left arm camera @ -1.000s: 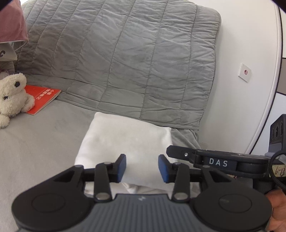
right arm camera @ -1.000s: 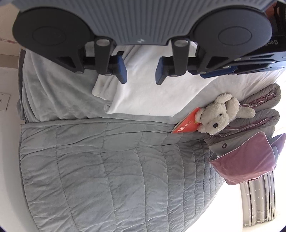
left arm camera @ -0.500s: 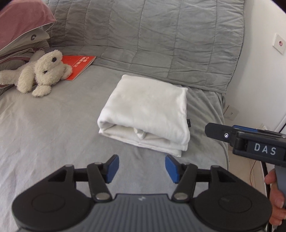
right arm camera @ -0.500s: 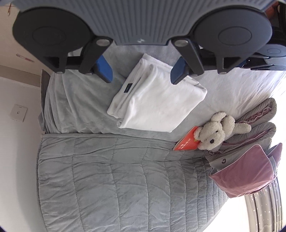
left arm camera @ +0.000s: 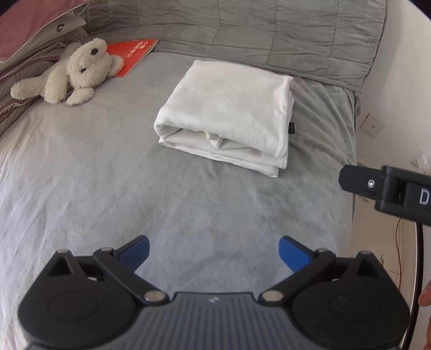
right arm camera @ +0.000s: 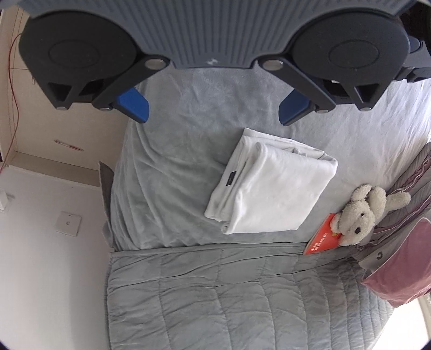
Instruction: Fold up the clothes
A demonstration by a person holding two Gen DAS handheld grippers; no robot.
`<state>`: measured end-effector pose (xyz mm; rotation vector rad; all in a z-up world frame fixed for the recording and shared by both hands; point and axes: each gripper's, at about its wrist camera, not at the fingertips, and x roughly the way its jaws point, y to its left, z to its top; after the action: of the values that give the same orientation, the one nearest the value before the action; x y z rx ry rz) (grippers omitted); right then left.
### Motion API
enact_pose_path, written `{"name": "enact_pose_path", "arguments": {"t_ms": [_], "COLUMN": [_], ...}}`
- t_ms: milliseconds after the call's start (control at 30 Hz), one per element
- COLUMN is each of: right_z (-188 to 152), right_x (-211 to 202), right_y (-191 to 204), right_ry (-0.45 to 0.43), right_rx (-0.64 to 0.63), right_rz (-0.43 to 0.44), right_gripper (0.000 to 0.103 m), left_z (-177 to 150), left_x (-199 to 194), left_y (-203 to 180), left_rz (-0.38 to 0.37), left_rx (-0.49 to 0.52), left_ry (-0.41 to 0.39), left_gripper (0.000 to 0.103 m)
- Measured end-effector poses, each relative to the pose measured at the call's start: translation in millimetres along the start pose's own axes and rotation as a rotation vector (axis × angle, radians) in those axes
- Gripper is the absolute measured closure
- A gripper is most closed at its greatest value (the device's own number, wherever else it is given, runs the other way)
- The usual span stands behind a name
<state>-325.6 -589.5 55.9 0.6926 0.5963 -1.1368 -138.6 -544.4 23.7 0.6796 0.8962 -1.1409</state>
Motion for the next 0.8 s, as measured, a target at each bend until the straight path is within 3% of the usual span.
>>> {"name": "enact_pose_path", "arguments": {"t_ms": [200,800], "right_z": [-9.5,-19.7], "right_x": [-2.3,-0.8], "right_y": [-4.5,17.4], "right_ry": [-0.016,-0.047], "right_rx": [0.063,0.065], "right_rz": [-0.034,-0.050], "right_gripper": [0.000,0.000], "left_z": [4.0,-0.6], "left_x": [6.8,4.7], "left_y": [0.8,18.3], "left_rz": [0.084,0.125], "left_rx": [0.008,0.050], "left_ry": [0.010,0.013], "left_gripper": [0.001,0.001]}}
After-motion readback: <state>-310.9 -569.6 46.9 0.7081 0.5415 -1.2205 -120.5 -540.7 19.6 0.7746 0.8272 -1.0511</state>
